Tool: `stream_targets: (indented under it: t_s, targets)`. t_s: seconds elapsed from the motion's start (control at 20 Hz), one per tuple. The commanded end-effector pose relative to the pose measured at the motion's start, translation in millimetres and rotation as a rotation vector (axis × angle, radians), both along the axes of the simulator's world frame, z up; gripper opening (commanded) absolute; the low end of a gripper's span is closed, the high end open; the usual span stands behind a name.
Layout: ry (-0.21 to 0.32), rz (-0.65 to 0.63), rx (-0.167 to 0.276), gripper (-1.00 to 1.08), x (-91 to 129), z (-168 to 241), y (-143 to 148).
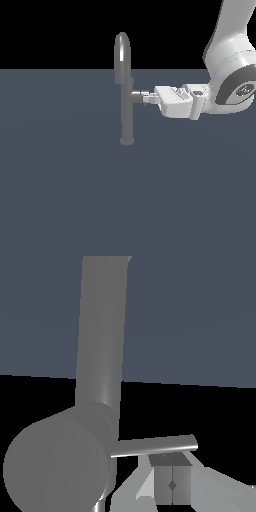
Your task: Turn on the faucet by rotating a designated handle.
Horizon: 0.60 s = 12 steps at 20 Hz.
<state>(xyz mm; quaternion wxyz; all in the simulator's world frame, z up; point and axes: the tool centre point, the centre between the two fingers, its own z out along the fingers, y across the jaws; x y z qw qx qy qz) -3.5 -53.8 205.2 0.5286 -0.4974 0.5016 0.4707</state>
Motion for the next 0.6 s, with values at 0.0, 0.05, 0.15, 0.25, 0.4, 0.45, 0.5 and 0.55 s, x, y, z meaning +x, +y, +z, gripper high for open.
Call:
stream_targets:
  t_s: [0.0,0.05,0.15,0.25,0.4,0.45,0.5,0.55]
  targets:
    - [0.024,-0.004,0.000,-1.00,-0.2,-19.9,0.1]
    - [0.028,-0.004,0.001,-1.00,0.5,-25.2,0.1]
    - [0.037,-0.005,0.001,-1.00,1.9,-35.8,0.0]
    - [0.045,-0.006,0.001,-1.00,3.2,-46.3,-0.1]
    - [-0.014,0.007,0.005,-1.00,11.0,-12.6,-1.5]
    - [-0.009,0.006,0.004,-1.00,12.7,-16.8,-1.5]
    - [-0.004,0.005,0.004,-1.00,14.3,-21.0,-1.5]
    - [0.001,0.004,0.004,-1.00,15.8,-25.2,-1.6]
